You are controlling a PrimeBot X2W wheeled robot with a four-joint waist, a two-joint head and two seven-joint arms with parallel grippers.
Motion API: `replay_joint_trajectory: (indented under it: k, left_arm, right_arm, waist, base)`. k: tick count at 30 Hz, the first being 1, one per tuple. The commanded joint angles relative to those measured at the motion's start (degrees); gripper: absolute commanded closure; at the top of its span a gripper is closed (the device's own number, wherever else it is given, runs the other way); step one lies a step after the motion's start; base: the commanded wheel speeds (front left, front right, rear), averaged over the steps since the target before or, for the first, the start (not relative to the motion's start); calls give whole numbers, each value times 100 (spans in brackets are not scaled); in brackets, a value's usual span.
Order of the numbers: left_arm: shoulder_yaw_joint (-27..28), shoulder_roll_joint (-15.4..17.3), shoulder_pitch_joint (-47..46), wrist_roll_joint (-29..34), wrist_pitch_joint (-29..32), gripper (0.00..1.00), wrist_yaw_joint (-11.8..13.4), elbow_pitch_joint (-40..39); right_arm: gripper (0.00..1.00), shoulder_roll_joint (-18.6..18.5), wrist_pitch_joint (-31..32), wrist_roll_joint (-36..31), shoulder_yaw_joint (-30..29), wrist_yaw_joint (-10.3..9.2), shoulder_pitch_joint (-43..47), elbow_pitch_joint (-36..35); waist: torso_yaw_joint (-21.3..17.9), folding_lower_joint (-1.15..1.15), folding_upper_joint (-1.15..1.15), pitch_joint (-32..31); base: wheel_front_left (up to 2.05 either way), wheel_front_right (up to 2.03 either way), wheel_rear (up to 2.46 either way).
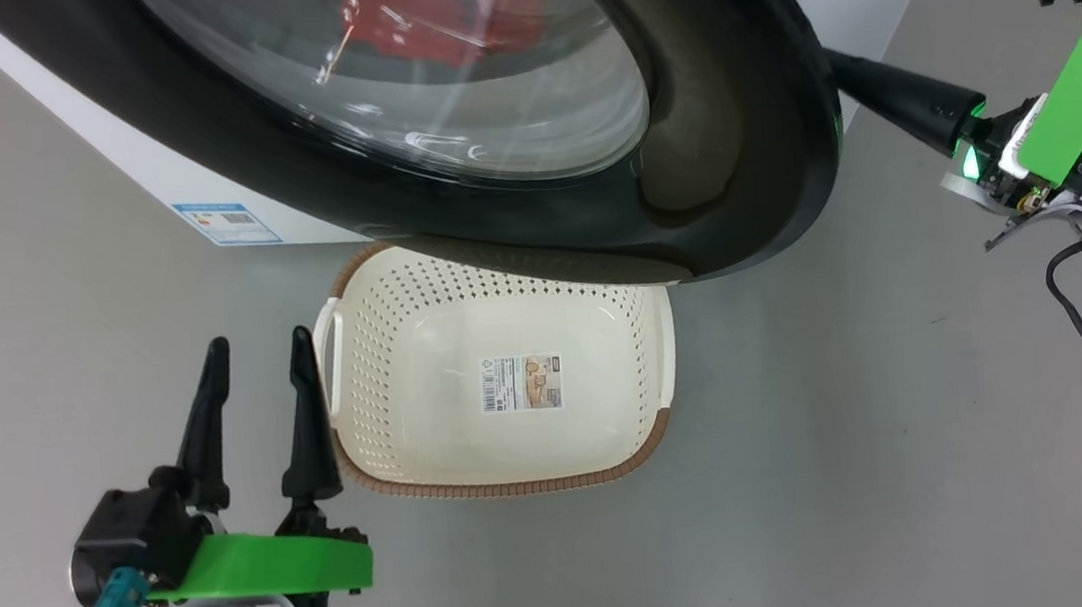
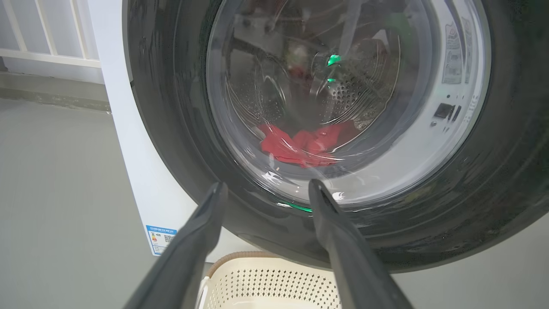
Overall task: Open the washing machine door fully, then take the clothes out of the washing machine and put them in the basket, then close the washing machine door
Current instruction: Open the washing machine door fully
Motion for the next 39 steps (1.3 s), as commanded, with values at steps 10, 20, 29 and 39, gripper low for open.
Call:
replay_joint_trajectory:
  k: [10, 20, 29, 39]
  left_arm:
    - [246, 108, 64, 54, -71, 0, -41, -71]
    - [305, 108, 143, 79, -71, 0, -62, -72]
    - [314, 108, 155, 91, -71, 0, -73, -81]
    - [417, 108, 286, 103, -71, 0, -61, -124]
  right_arm:
    - [37, 80, -333, -266, -226, 10, 286, -249]
    - [0, 9, -726, -596, -348, 10, 640, -712]
    - [0, -197, -1626, -1176, -290, 10, 1143, -1458]
    - [0, -595, -3272, -1899, -74, 10, 2108, -2194]
  waist:
    - [-39, 0, 0, -130]
    - [-139, 0, 0, -247]
    - [-171, 0, 0, -263]
    - [-221, 0, 0, -398]
  base:
    - [0, 0, 0]
    - [0, 0, 0]
    - [0, 0, 0]
    - [0, 0, 0]
